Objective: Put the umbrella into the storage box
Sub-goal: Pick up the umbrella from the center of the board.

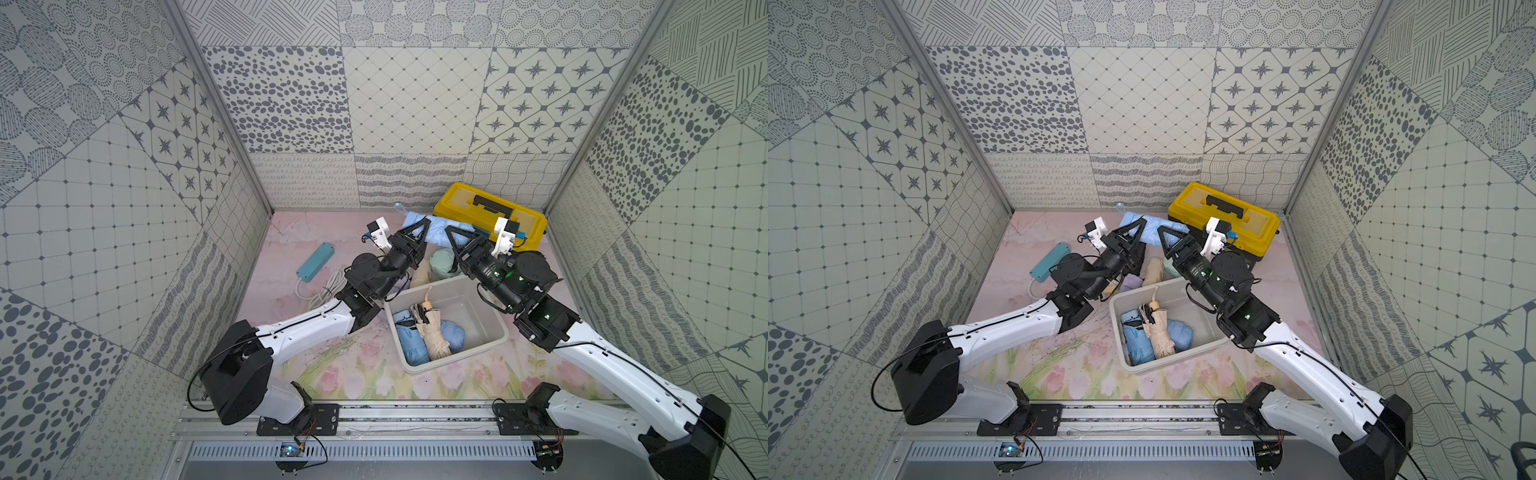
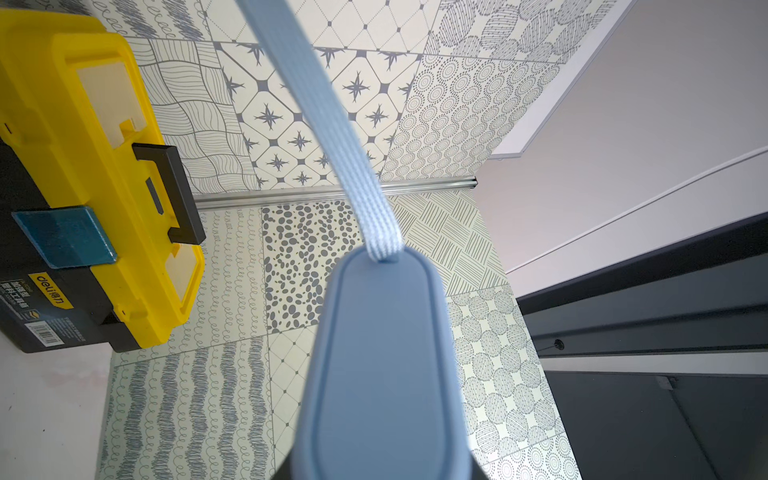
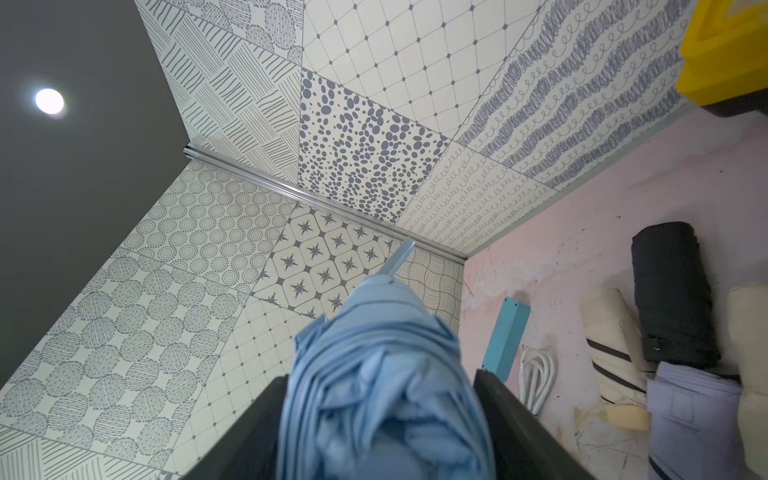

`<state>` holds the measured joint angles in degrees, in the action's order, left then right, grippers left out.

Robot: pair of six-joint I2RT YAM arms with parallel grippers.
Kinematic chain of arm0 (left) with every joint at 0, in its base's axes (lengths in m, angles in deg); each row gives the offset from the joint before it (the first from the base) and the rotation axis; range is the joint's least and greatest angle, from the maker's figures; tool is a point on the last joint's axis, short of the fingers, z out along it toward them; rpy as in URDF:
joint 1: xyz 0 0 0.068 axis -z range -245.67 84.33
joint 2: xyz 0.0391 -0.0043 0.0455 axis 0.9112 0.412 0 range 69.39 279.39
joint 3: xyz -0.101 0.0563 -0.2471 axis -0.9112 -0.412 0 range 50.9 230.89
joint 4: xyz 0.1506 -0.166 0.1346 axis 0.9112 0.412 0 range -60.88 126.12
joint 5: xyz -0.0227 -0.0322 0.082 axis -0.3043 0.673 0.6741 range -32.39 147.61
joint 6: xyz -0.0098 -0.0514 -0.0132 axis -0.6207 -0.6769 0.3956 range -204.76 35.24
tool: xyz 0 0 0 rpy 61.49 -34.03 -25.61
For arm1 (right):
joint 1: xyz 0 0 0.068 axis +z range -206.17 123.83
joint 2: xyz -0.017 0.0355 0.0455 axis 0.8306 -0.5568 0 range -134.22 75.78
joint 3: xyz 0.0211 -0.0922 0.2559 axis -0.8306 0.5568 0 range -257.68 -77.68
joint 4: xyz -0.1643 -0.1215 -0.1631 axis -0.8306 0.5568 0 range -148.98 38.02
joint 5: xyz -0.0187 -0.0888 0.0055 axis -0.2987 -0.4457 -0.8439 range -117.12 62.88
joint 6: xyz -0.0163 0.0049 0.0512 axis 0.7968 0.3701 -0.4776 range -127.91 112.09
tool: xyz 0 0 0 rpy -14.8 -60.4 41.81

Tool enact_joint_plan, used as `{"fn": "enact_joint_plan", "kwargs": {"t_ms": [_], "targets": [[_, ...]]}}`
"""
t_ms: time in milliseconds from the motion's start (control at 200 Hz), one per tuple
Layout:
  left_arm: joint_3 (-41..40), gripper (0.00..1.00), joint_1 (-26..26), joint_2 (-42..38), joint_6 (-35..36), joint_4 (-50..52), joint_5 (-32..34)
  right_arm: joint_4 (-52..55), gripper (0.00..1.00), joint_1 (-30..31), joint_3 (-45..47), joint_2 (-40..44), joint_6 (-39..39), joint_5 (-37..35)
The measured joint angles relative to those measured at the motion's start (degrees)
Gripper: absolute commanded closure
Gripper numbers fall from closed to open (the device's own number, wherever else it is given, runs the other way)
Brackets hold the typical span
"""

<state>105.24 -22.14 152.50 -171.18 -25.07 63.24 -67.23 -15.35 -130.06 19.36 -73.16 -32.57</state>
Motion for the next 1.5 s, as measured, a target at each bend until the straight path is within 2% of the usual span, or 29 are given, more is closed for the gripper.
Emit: {"fn": "enact_joint_plan", "kwargs": {"t_ms": [215,355,566,741,921,1136,1281,1501], "targets": [[0.0,0.8,-0.2,-2.8,5.5,5.1,-2.4,13.4,0.15,-3.0,-0.1,6.5,10.6,0.5],[0.0,0.81,-1.2,-5.8,11.9,13.2,-6.4,25.2,0.14,-5.4,-3.7,7.3,20.1,4.7],[1.1,0.81,-4.1,-8.2,21.2,23.4,-15.1,41.5,0.14,-9.6,-12.2,4.0,33.9,17.1],[2.5,0.81,-6.4,-8.3,28.1,29.3,-24.2,50.1,0.13,-10.6,-16.9,-0.9,41.6,27.6],[3.7,0.81,-7.3,-7.6,33.4,32.1,-33.7,54.2,0.14,-10.9,-18.1,-4.1,44.3,36.0],[4.3,0.81,-7.5,-6.5,37.1,32.7,-43.7,55.5,0.18,-11.0,-18.5,-5.4,45.4,40.3],[4.3,0.82,-7.6,-5.4,37.4,31.3,-48.6,54.6,0.27,-11.0,-18.8,-6.2,44.8,42.9],[4.3,0.81,-7.7,-3.7,36.0,27.4,-54.1,49.6,0.5,-11.0,-17.4,-6.4,42.1,46.4]]}}
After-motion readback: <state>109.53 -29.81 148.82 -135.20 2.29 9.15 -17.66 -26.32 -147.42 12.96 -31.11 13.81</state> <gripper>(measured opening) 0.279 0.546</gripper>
